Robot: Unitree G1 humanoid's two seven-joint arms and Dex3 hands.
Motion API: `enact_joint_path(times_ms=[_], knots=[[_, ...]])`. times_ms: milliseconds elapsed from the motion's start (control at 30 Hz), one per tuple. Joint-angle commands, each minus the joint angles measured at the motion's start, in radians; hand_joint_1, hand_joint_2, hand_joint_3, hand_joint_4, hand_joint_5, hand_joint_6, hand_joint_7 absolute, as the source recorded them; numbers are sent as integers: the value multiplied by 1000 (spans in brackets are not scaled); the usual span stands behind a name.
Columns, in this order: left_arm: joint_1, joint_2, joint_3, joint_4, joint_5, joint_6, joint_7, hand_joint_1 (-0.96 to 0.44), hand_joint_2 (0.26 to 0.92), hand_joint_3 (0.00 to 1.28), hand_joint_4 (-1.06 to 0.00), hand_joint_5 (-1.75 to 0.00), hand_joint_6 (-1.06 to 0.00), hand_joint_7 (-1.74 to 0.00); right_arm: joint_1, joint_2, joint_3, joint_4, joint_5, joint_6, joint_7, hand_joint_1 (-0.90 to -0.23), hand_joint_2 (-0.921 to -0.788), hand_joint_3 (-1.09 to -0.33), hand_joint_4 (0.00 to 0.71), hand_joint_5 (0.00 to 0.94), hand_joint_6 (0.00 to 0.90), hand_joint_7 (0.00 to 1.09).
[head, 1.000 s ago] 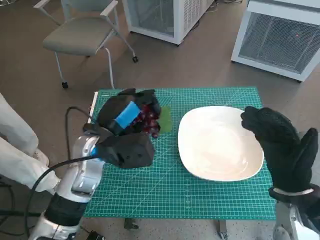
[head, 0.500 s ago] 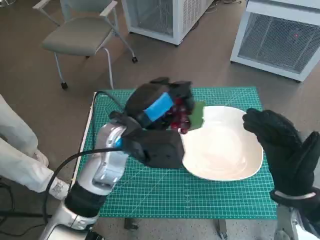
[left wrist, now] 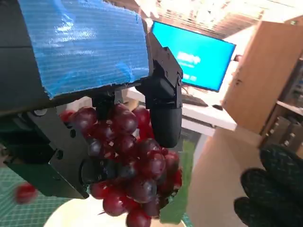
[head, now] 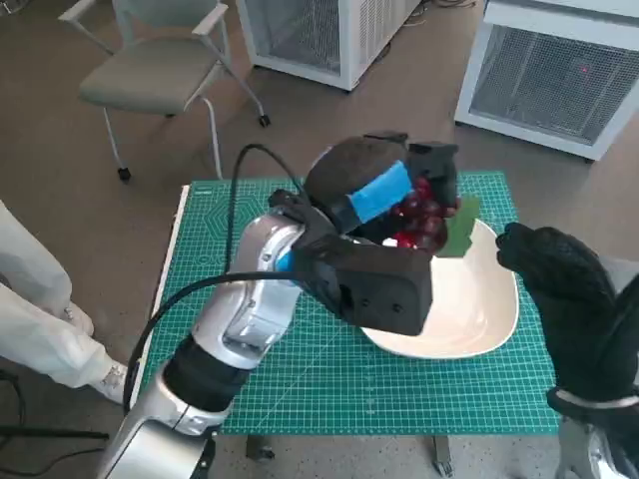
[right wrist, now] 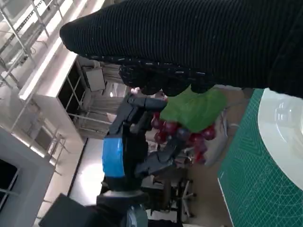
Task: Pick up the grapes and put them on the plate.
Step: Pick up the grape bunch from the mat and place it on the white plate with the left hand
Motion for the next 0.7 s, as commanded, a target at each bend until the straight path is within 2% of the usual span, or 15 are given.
enact_joint_path(times_ms=[33,133,333,567,700], knots=[[-35,-23,-14,41,-6,-29,9,3,568,775,-527,-1444,-616,-1375,24,4,0,-3,-8,10,-14,-356,-921,-614,374,882,198,1051],[-42,-36,-19,62,-6,-36,6,3,576,764,-524,-1443,-613,-1374,26,6,0,-3,-9,10,-19,-356,-921,-614,374,881,198,1050],[-50,-67,-33,104,-6,-53,13,3,616,687,-568,-1305,-589,-1437,32,10,2,-7,-13,8,-27,-356,-921,-613,375,879,199,1048],[-62,-105,-35,196,-24,-101,19,2,636,629,-588,-1359,-616,-1302,33,11,0,-8,-16,7,-32,-353,-921,-614,376,877,200,1046],[-74,-122,-37,267,-35,-126,5,2,692,530,-593,-1384,-617,-1214,33,14,1,-6,-23,4,-37,-351,-921,-614,377,876,201,1045]])
